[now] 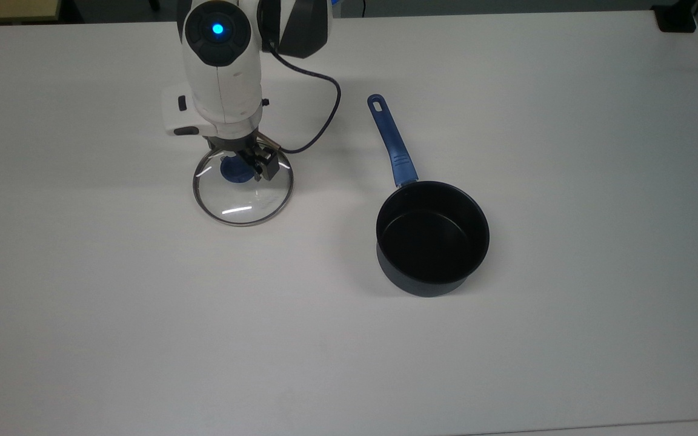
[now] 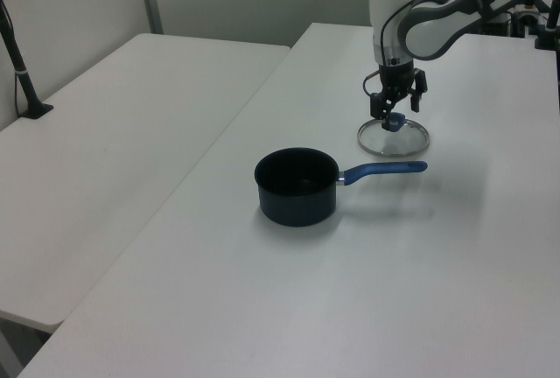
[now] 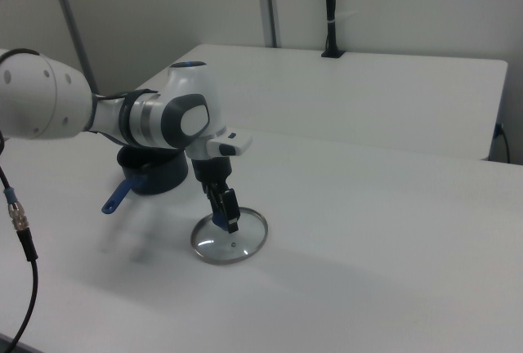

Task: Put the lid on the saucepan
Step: 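Close the gripper on the blue knob of the glass lid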

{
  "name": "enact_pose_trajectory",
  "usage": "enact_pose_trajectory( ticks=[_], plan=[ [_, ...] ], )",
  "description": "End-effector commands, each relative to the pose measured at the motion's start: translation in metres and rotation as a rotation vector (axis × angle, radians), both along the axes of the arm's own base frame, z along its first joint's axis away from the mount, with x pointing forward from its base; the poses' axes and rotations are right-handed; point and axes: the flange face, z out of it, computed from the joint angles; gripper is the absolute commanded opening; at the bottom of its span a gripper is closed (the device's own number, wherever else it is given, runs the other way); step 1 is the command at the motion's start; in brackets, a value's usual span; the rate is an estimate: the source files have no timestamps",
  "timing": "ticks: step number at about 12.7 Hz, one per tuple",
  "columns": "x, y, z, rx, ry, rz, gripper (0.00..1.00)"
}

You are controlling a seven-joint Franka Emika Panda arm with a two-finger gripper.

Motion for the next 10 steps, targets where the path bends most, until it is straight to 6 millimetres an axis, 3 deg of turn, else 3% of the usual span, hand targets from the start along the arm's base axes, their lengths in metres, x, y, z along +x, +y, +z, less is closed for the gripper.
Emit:
enact_pose_trajectory(
  ticks=[1,2,5,7,10],
  plan=[
    [0.008,0.001,-0.015,-0.014,-0.066,-0.045,0.99],
    [0.009,0.002,-0.018,-0.013,-0.066,-0.044,0.96],
    [0.009,0.001,-0.021,-0.012,-0.062,-0.044,0.52],
    [0.009,0.001,-0.02,-0.013,-0.061,-0.043,0.42],
    [0.009,0.001,-0.01,-0.015,-0.071,-0.038,0.39]
  ],
)
